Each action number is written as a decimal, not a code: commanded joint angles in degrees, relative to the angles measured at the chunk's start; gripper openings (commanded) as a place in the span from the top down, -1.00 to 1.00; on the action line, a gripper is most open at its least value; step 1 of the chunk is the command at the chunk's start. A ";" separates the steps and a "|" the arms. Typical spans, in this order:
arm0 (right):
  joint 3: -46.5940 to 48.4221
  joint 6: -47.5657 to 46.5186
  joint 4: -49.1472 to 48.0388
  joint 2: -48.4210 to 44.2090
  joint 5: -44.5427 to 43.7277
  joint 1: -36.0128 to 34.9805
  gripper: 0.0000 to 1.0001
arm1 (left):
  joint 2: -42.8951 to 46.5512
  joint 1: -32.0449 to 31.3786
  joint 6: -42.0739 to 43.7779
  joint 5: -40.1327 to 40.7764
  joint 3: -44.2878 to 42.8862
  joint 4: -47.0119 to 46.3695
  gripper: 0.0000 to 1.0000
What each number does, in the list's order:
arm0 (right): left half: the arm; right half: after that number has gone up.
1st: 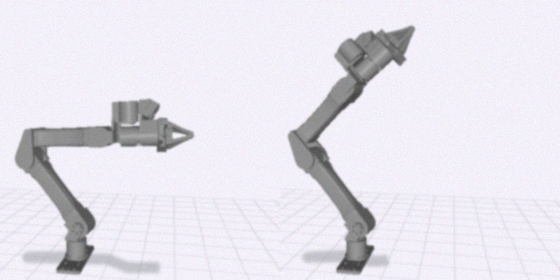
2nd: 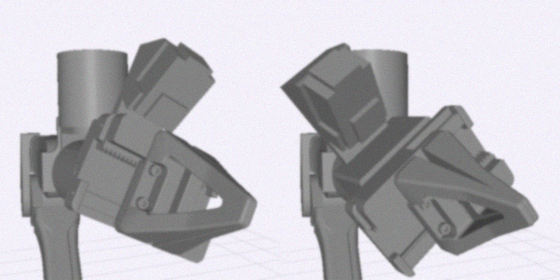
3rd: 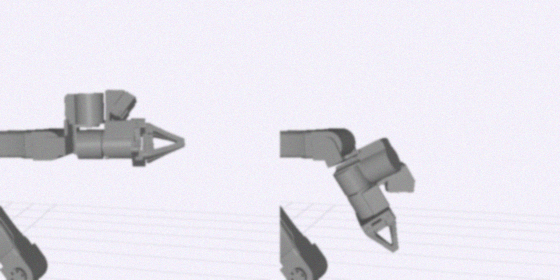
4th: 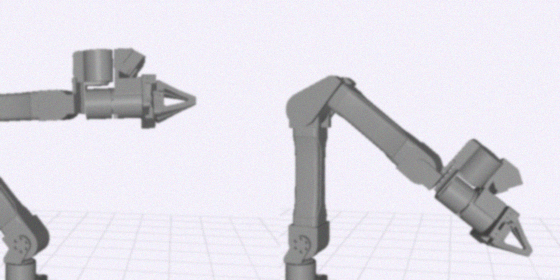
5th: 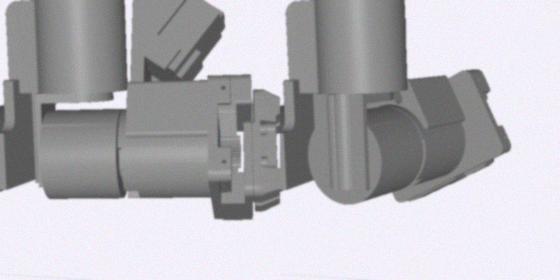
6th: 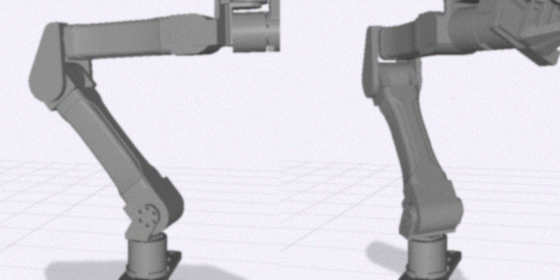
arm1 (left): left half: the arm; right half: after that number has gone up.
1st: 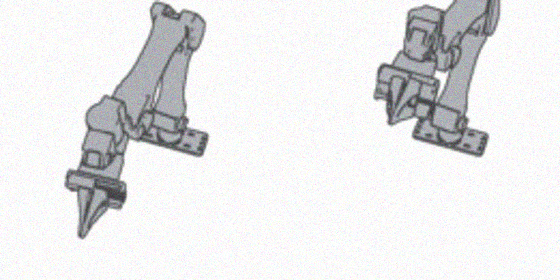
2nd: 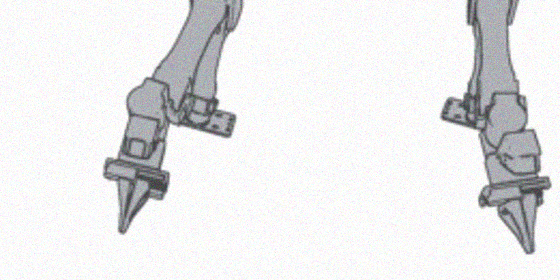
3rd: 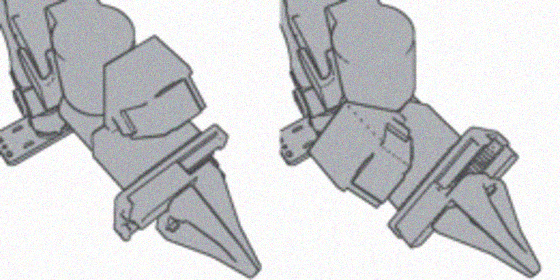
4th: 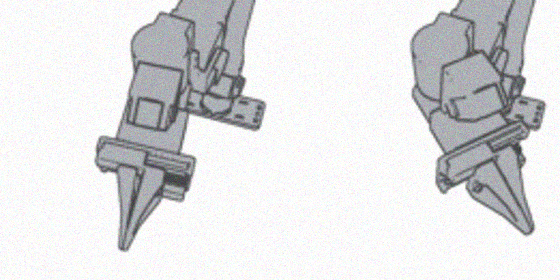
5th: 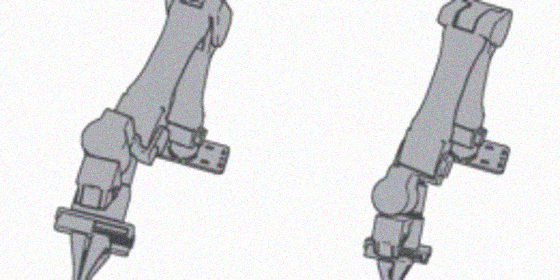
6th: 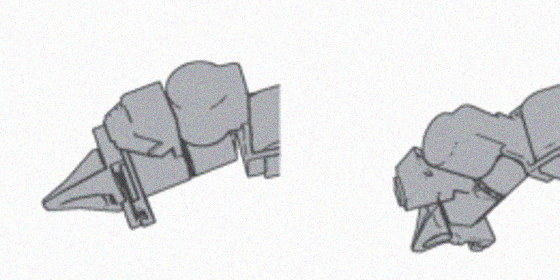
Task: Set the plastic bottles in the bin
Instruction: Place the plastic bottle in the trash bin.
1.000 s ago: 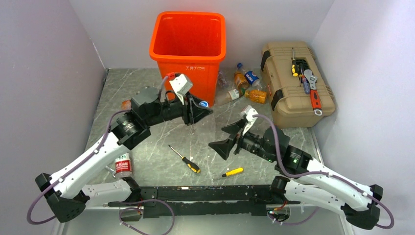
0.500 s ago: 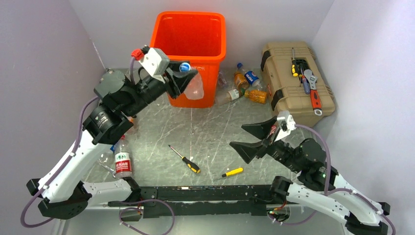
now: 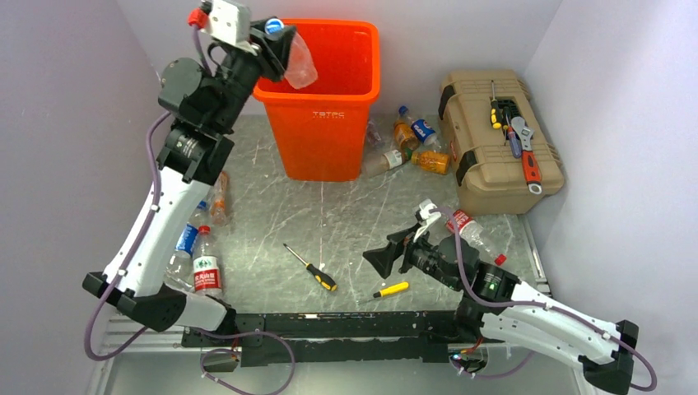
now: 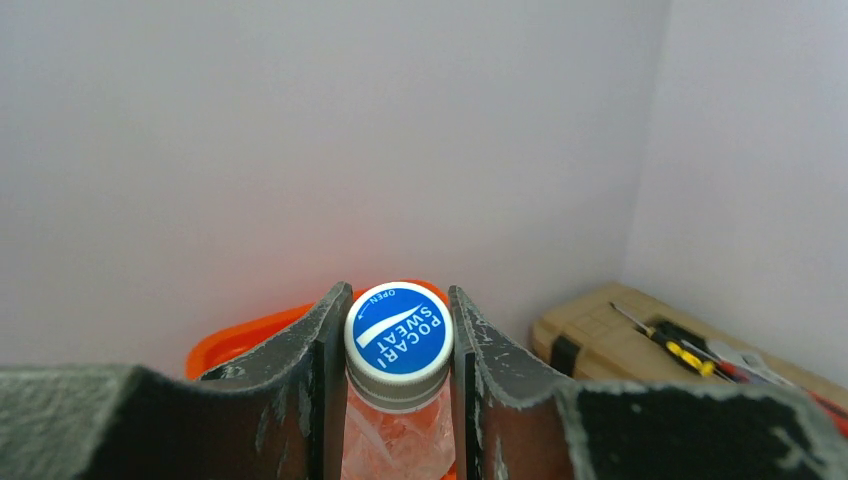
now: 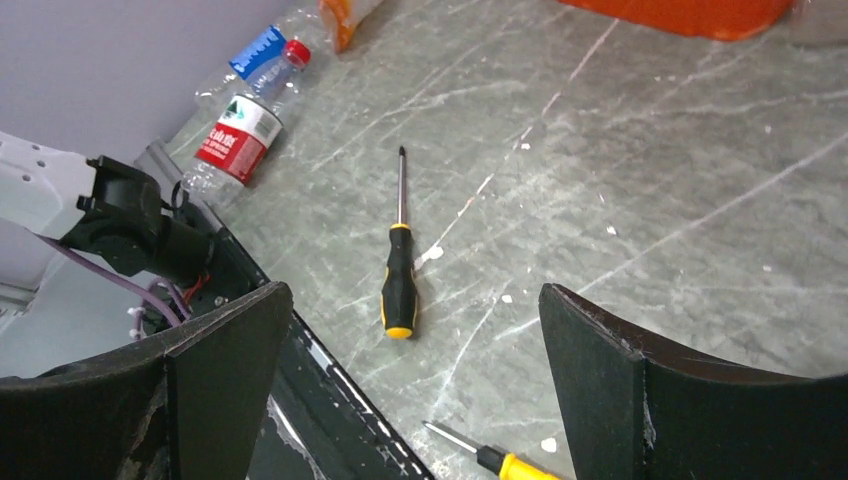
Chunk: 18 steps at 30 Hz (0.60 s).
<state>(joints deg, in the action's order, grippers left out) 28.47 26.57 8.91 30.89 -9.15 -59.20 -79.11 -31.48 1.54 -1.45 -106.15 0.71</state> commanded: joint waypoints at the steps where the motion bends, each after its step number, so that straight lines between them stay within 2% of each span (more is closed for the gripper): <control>1: -2.26 2.96 -2.35 -3.49 -4.09 -0.22 -0.96 | -0.27 6.18 -8.47 -3.96 -2.28 -10.73 1.00; 5: -3.39 3.08 0.87 -7.34 -8.58 -0.21 -0.96 | -5.90 9.93 -14.88 -9.51 -5.99 -11.39 1.00; 11: -3.16 1.84 4.32 -11.36 -13.82 -0.21 -0.96 | -19.42 13.33 -20.92 -17.76 -14.85 -10.54 1.00; 18: -3.69 1.23 5.62 -11.28 -16.54 -0.21 -0.97 | -37.08 15.74 -28.22 -28.11 -30.07 0.88 1.00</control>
<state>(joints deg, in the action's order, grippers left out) 24.75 28.69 14.15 19.31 -22.26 -59.20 -109.16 -16.80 -20.64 -20.62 -129.01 -6.26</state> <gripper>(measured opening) 0.986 0.376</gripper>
